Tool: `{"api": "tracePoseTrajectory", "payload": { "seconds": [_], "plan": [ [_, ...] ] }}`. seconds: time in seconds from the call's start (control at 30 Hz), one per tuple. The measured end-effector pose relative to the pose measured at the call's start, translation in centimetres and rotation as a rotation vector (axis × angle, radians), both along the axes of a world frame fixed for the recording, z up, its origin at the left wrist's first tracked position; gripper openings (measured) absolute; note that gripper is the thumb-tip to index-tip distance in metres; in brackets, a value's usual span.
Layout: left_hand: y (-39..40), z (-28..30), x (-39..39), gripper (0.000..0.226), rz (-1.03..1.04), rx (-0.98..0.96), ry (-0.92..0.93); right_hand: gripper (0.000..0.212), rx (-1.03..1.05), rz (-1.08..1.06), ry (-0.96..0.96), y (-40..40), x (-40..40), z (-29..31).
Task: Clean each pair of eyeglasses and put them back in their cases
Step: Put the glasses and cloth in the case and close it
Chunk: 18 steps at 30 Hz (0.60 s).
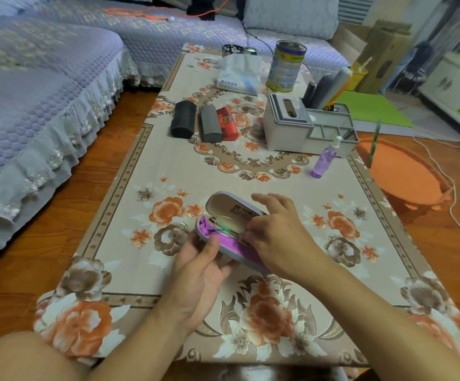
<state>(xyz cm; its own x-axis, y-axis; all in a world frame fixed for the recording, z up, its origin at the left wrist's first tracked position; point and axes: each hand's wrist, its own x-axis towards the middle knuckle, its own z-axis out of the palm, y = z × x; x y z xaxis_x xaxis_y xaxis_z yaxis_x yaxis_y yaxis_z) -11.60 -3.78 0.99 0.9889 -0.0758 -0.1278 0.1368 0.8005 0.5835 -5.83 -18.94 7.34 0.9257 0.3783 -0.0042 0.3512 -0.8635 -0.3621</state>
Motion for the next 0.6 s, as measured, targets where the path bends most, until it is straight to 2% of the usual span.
{"api": "tracePoseTrajectory", "payload": {
  "seconds": [0.1,0.33,0.47,0.6],
  "plan": [
    [0.0,0.0,-0.2,0.057,-0.025,-0.015,-0.004,0.022,0.021,0.000,0.043,0.5,-0.3,0.1],
    [0.4,-0.1,-0.2,0.060,-0.041,-0.050,-0.026,0.018,-0.052,0.035,-0.129,0.5,-1.0,-0.6],
    [0.9,-0.1,0.0,0.061,-0.049,-0.065,-0.044,0.016,0.016,0.046,-0.234,0.2,-1.0,-0.5],
    [1.0,0.0,0.0,0.072,-0.082,-0.034,-0.082,0.013,-0.017,0.042,-0.219,0.1,-0.9,-0.4]
  ]
}}
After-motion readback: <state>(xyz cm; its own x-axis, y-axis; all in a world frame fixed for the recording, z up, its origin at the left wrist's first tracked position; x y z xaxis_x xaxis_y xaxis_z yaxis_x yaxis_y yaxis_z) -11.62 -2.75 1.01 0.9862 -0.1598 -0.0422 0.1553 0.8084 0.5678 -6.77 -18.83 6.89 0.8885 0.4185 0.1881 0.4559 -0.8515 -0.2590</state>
